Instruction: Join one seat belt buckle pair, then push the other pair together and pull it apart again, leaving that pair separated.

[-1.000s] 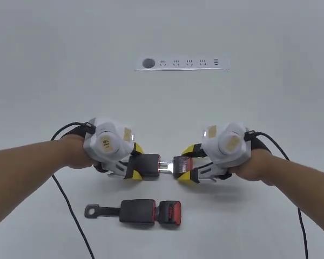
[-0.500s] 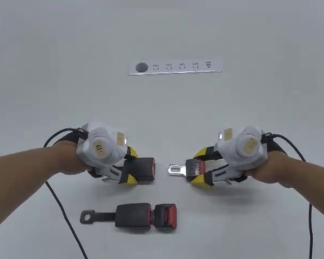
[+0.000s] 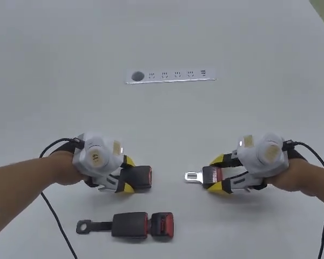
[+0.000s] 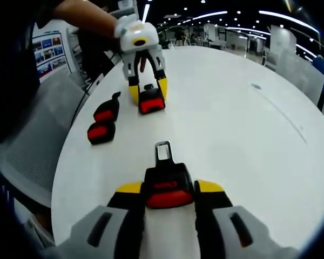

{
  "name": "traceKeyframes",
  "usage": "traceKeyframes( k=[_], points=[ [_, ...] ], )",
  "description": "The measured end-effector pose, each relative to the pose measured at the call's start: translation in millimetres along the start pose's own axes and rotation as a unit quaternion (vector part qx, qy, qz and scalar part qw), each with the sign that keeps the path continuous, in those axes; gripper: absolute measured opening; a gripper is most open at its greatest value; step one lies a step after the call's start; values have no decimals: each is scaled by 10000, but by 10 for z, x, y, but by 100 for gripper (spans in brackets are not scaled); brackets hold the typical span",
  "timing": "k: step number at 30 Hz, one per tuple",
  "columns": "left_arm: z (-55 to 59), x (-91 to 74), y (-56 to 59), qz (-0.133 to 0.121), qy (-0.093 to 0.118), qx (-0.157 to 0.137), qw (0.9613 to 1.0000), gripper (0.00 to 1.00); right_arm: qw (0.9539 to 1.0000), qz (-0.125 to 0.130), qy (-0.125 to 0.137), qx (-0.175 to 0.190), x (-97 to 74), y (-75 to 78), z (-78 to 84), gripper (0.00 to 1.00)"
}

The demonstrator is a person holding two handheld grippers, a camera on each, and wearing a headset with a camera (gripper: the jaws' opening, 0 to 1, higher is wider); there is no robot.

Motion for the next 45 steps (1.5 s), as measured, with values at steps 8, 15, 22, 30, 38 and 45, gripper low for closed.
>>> traceKeyframes(
  k=[8, 15, 22, 30, 38, 45],
  points=[
    [2, -1, 0, -17, 14, -58, 10000, 35, 9999, 57, -60, 60, -154, 18, 96, 37],
    [-5, 0, 1, -5, -24, -42, 10000, 35, 9999, 47, -103, 106, -198, 31, 107, 37],
    [-8, 1, -2, -17, -26, -80, 10000, 35, 9998, 56, -127, 111, -205, 43, 103, 37],
    [-82, -25, 17, -242, 57, -121, 9996, 40, 9982, 495, -256, -232, -210, 75, 32, 47],
    [-378, -349, -36, -1174, 1086, -872, 9833, 74, 9829, 1612, 782, 429, -377, 81, -266, 79],
    [-448, -682, 116, -2020, 1566, -1425, 9562, 86, 9477, 2709, 1482, 801, -489, -68, -566, 83]
  ],
)
Point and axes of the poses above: the centre of the closed fingertips' face, and the gripper's own axes: x roughly forward along the fingers, y roughly to its right, z roughly out of its underside, the point moved 7 cm from there along -x, roughly backward along the fingers, and after that the axes turned 14 degrees about y, right-handed, at the moved point
